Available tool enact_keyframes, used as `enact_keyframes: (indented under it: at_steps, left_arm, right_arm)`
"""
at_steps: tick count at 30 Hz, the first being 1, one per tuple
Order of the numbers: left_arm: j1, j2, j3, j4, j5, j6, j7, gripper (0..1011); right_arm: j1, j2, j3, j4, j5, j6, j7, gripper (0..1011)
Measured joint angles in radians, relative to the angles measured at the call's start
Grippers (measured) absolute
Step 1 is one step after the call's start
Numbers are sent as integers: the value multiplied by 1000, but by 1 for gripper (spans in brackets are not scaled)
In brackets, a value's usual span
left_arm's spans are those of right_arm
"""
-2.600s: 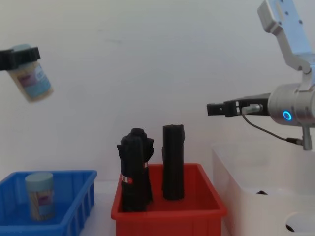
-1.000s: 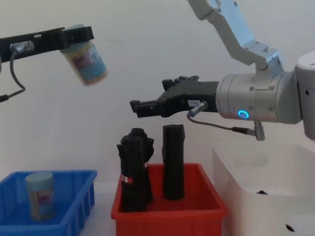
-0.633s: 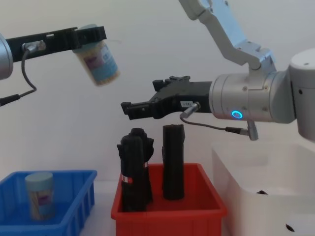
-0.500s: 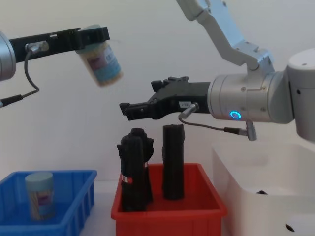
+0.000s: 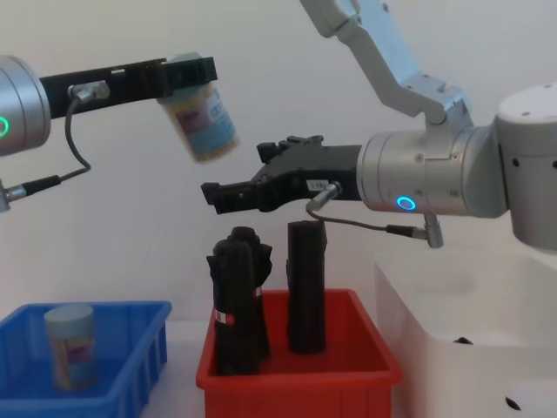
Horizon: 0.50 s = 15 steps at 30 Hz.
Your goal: Pick the cotton swabs from the blue box and place them into the white box.
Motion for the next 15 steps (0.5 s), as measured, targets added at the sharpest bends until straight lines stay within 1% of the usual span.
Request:
enact_keyframes:
  at_steps: [15]
  left_arm:
    - [-2, -14, 18, 7, 10, 18, -13, 671]
  right_arm:
    - [22, -11, -7, 28, 7, -18, -6, 1002]
